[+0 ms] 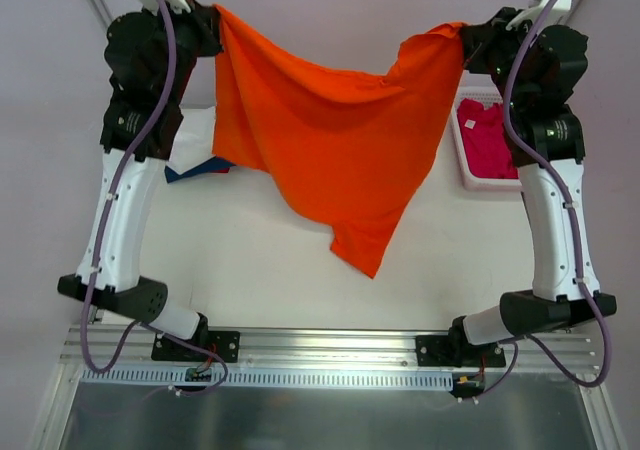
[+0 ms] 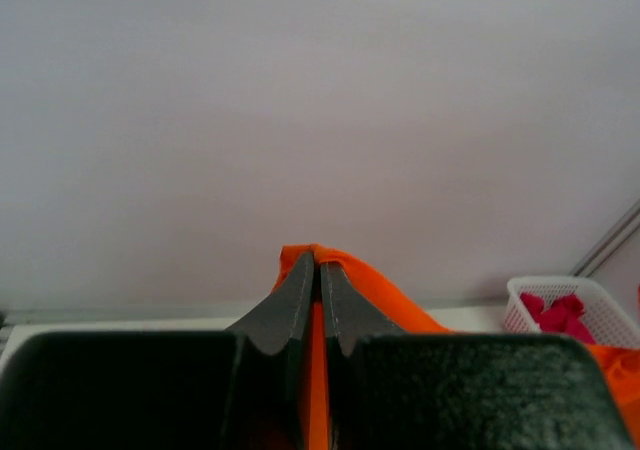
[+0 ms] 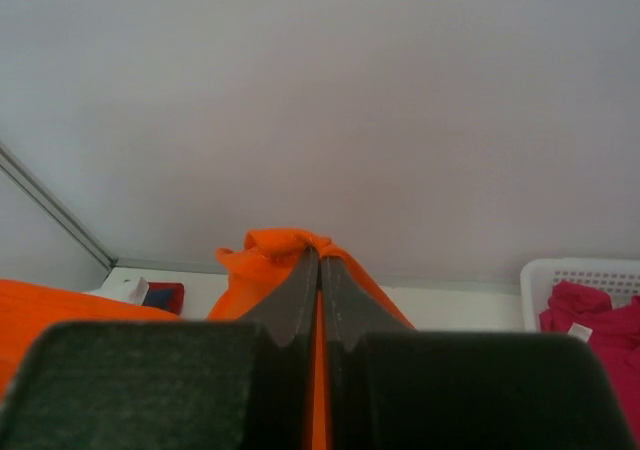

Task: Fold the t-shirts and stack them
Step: Flatten the tshirt out

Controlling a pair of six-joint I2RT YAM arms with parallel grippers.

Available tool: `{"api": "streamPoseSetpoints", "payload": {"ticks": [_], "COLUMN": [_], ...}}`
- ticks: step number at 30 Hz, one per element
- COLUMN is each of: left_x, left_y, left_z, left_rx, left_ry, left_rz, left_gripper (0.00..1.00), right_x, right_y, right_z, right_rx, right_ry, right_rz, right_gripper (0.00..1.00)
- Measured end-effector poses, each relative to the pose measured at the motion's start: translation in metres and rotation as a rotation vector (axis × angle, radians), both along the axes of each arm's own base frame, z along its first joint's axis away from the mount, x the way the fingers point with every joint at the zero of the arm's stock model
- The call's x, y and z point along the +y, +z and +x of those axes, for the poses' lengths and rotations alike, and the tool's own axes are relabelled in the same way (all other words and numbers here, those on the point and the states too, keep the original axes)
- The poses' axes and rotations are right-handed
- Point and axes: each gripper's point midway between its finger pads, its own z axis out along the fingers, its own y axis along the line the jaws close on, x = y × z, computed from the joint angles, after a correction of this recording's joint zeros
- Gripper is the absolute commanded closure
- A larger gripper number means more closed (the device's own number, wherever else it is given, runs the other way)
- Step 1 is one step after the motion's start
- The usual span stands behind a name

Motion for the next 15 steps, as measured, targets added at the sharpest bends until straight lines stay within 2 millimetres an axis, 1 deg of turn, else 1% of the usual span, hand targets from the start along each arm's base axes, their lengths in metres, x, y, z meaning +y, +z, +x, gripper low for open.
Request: {"api": "streamPoseSetpoints", "payload": {"ticks": [3, 5, 8, 9, 10, 11, 14, 15], "left_x": [-0.001, -0.002, 0.007, 0.013, 0.017, 0.026, 0.047, 0.052], "left_y": [0.023, 0.045, 0.066, 0.070, 0.069, 0.066, 0.059, 0.056], "left_z": [0.035, 0.056, 0.080, 0.086, 0.091, 0.096, 0.109, 0.112], "left_rx": [-0.030, -0.082, -0.151, -0.171, -0.172, -0.170, -0.171, -0.169], "left_ry": [-0.050, -0.097, -0.142, -0.159, -0.167, -0.175, -0.192, -0.194], "left_rz": [-0.042, -0.076, -0.129, -0.149, -0.164, -0.191, -0.240, -0.251], "left_gripper": [1.00, 1.00, 1.00, 1.00, 1.00, 1.00, 1.00, 1.00], "right_x": [0.005, 0.008, 0.012, 0.012, 0.013, 0.013, 0.015, 0.015], "right_y": [0.009, 0.023, 0.048, 0.056, 0.063, 0.068, 0.079, 0.080], "right_z": [0.011, 0.018, 0.026, 0.028, 0.027, 0.026, 0.021, 0.020], "right_rx": [-0.006, -0.030, -0.084, -0.102, -0.122, -0.139, -0.186, -0.198], "right_ry": [0.020, 0.032, 0.045, 0.047, 0.052, 0.055, 0.072, 0.078], "right_rz": [0.001, 0.000, -0.010, -0.015, -0.021, -0.027, -0.045, -0.051], "right_gripper": [1.00, 1.00, 1.00, 1.00, 1.00, 1.00, 1.00, 1.00]}}
